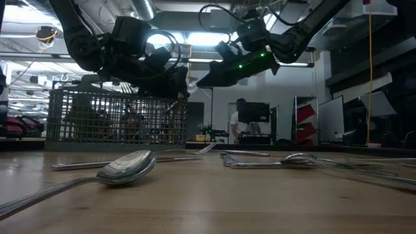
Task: Sort silverware
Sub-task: Put the silver spoon into the silverware rack
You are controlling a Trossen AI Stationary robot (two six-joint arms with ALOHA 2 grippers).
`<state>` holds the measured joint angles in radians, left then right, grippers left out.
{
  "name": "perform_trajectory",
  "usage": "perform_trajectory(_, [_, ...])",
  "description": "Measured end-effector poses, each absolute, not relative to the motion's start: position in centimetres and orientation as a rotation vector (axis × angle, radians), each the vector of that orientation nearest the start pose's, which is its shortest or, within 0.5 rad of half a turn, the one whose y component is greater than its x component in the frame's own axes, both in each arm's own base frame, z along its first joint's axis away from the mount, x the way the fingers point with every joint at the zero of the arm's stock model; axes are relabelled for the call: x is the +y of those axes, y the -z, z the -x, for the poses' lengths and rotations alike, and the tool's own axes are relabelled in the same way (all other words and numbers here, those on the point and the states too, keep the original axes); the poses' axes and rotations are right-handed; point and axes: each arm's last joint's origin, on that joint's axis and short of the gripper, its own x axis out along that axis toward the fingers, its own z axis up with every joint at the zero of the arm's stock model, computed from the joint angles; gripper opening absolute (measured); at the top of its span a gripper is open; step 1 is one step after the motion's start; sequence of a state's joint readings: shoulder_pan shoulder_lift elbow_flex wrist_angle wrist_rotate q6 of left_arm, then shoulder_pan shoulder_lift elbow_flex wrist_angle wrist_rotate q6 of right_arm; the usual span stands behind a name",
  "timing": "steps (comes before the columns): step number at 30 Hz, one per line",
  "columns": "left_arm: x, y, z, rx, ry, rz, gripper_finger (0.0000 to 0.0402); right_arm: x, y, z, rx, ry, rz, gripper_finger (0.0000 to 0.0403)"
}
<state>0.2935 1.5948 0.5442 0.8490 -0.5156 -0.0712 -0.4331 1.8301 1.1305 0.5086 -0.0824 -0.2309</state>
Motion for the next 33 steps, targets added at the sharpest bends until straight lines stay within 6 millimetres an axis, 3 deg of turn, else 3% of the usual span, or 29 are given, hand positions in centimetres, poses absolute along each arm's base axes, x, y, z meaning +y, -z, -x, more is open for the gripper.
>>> perform_trajectory(15, [9.8, -16.6, -27.5, 0.178, -0.807, 0.044, 0.0095, -16.9, -23.1, -37.3, 0.204, 0.317, 0.162, 0.0101])
perform_trajectory(25, [9.8, -16.6, -27.5, 0.179, -0.807, 0.044, 0.0095, -17.1, -25.5, -36.2, 0.156, 0.545, 0.195, 0.0101])
perform_trajectory(33, [9.7, -16.6, -27.5, 0.179, -0.806, 0.044, 0.0095, -18.3, -23.2, -36.5, 0.235, 0.632, 0.187, 0.0101])
